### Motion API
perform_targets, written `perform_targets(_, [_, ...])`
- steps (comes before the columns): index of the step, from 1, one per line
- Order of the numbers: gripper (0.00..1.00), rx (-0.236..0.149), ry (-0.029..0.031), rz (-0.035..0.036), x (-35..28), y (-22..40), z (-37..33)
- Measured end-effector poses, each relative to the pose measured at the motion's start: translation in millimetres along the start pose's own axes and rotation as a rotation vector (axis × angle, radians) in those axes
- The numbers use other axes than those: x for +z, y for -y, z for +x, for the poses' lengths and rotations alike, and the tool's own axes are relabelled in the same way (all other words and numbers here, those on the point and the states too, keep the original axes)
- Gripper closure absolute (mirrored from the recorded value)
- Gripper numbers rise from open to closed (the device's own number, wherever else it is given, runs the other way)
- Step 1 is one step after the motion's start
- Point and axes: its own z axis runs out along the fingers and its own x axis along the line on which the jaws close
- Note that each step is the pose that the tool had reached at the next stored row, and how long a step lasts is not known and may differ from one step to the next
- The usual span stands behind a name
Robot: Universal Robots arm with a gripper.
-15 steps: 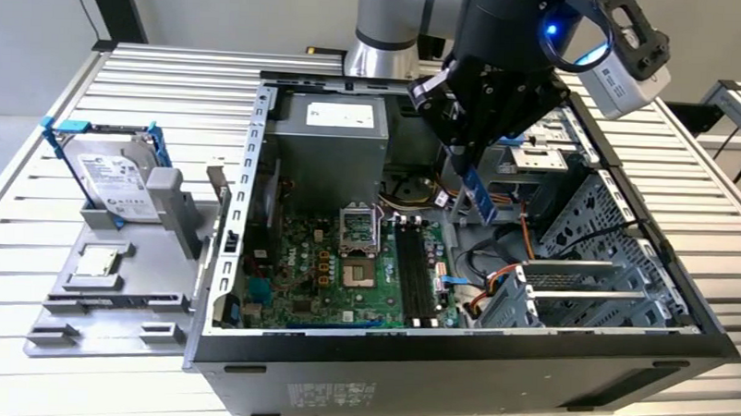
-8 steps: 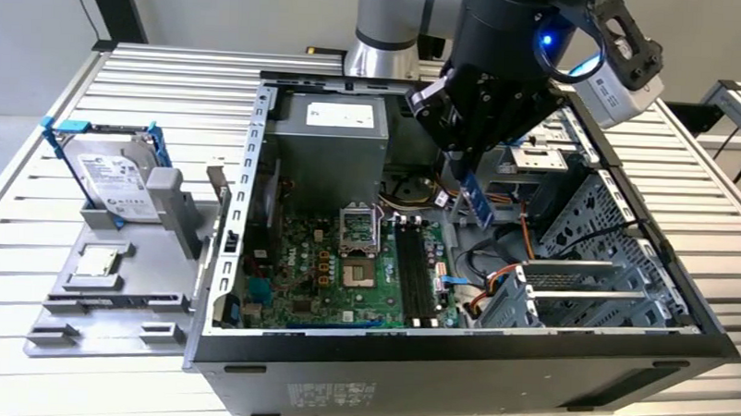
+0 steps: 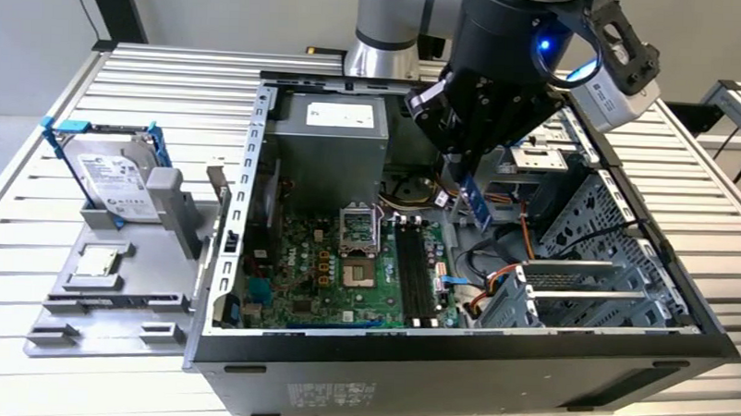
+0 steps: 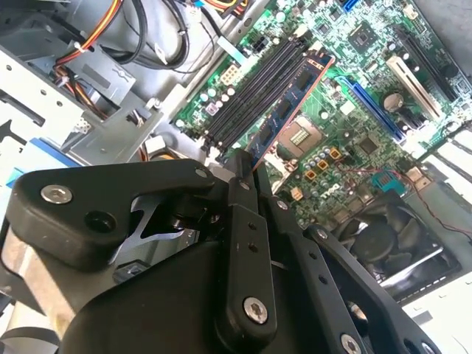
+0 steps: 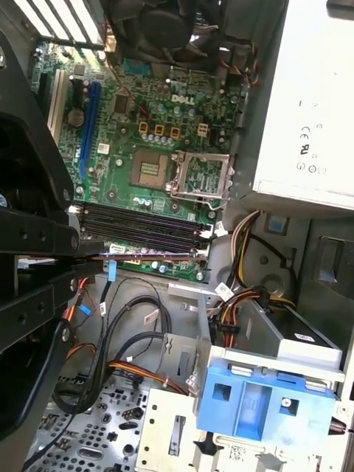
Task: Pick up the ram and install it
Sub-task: 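Insert the ram into the slot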
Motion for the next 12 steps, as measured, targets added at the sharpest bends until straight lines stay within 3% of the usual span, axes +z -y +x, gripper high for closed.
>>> perform_targets(12, [1.0, 0.001, 0.0001, 0.0, 4.5, 0.1, 0.2])
